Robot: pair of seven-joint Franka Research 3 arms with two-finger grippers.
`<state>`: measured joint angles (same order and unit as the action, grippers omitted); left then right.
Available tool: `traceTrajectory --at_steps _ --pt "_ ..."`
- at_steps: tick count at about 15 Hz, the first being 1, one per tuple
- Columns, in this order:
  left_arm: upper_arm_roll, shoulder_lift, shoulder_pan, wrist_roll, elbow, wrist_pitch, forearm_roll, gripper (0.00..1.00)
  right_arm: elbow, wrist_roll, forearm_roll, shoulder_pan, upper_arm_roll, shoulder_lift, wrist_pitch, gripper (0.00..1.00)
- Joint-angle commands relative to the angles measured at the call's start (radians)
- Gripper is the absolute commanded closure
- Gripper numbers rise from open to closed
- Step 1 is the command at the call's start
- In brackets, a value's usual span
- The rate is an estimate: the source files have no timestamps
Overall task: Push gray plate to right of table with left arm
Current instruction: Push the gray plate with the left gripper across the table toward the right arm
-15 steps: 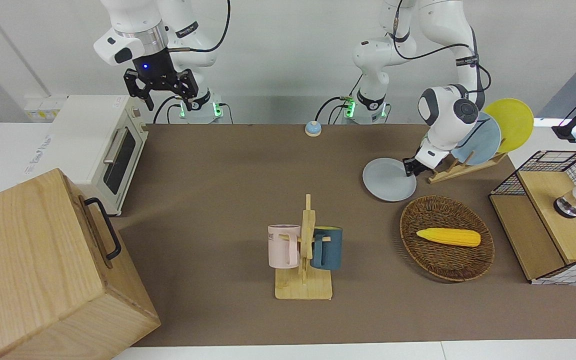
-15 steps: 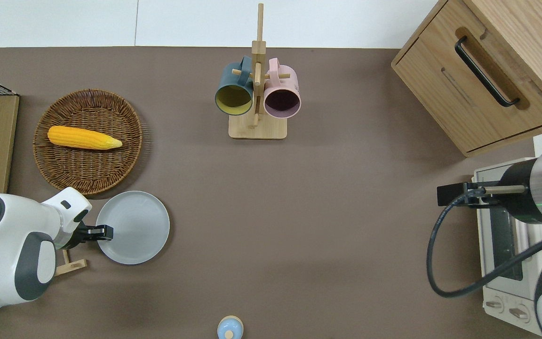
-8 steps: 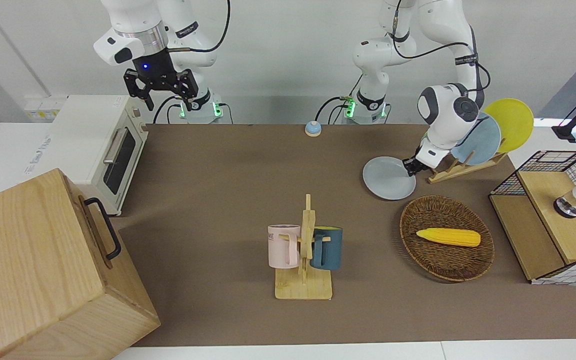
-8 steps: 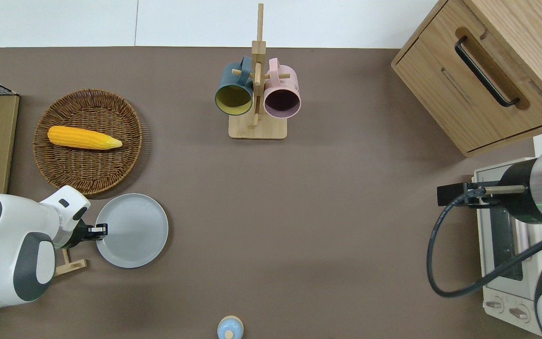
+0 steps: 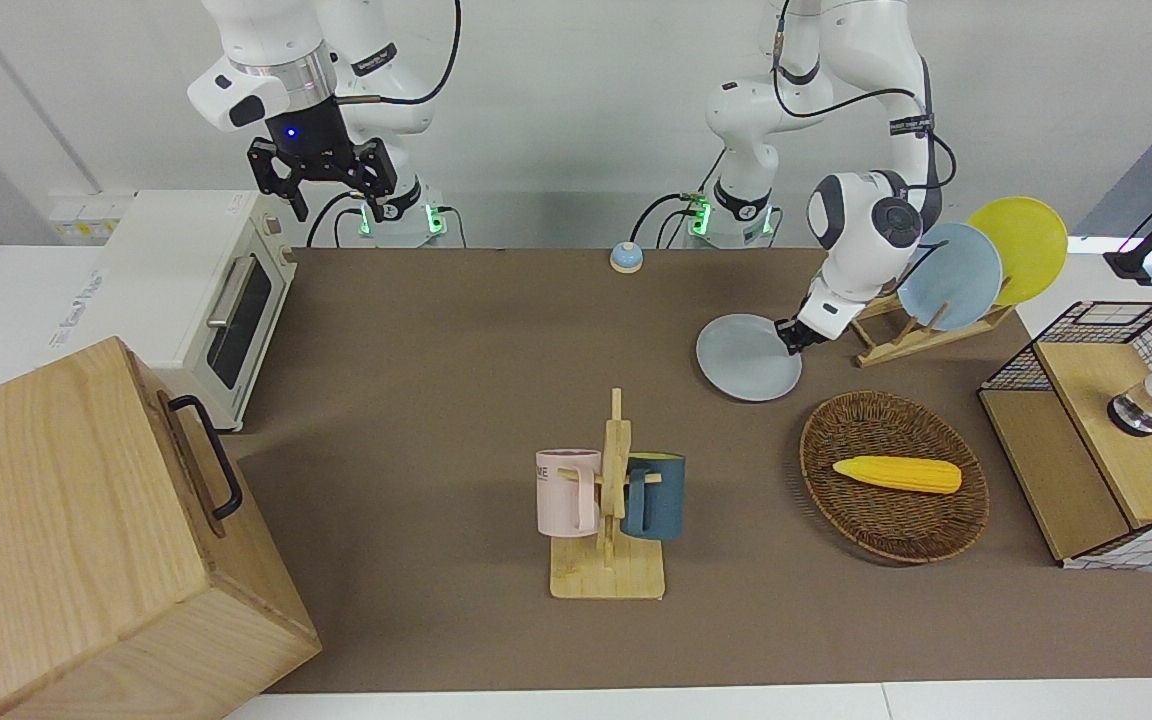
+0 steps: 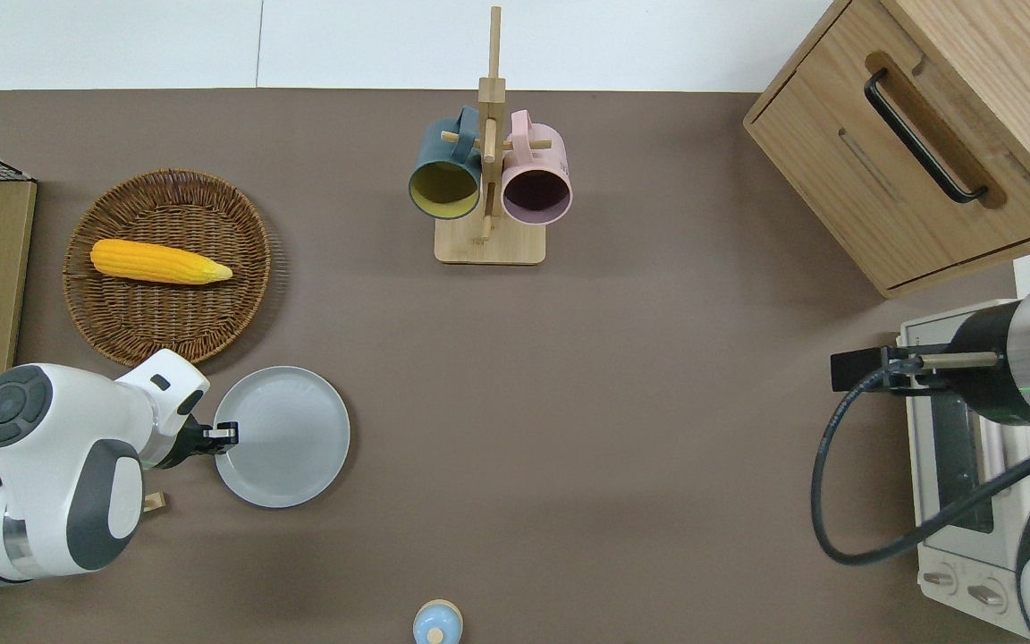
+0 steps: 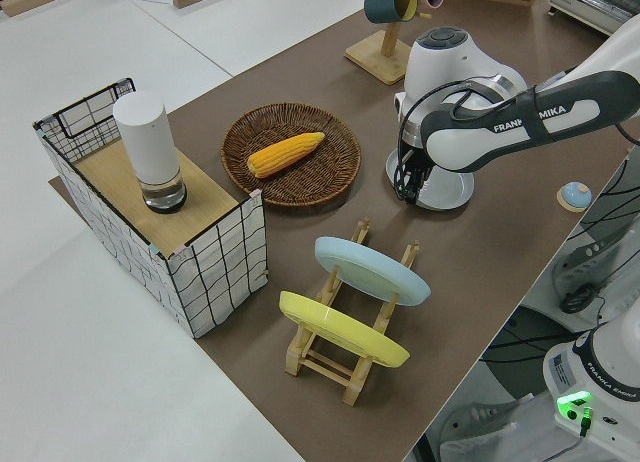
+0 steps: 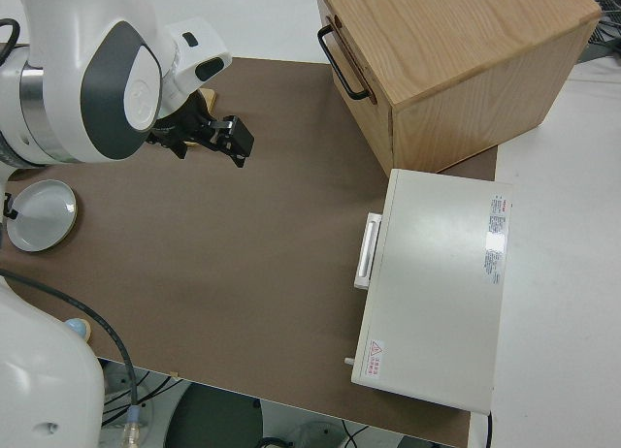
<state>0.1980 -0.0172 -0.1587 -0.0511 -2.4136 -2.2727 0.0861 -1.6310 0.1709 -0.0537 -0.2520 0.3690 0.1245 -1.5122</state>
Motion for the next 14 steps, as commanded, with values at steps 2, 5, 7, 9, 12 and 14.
traceTrajectory --at_steps 2,5,7,9,12,14 --pt "0.030 0.014 0.111 -0.099 -0.015 -0.013 0.087 1.00 -0.027 0.012 -0.021 -0.024 0.014 0.027 0.000 0.005" --pt "0.073 0.016 0.160 -0.174 -0.010 -0.021 0.115 1.00 -0.027 0.010 -0.021 -0.026 0.014 0.027 0.000 0.005" --pt "0.078 0.022 0.198 -0.205 -0.004 -0.022 0.142 1.00 -0.027 0.012 -0.021 -0.024 0.014 0.027 0.000 0.005" --pt "0.080 0.026 0.235 -0.226 0.002 -0.025 0.178 1.00 -0.027 0.012 -0.021 -0.024 0.014 0.027 0.000 0.005" --pt "0.093 0.048 0.298 -0.291 0.030 -0.027 0.228 1.00 -0.027 0.012 -0.021 -0.024 0.014 0.027 0.000 0.005" --pt "0.092 0.065 0.350 -0.347 0.045 -0.057 0.231 1.00 -0.027 0.012 -0.021 -0.024 0.014 0.027 0.000 0.005"
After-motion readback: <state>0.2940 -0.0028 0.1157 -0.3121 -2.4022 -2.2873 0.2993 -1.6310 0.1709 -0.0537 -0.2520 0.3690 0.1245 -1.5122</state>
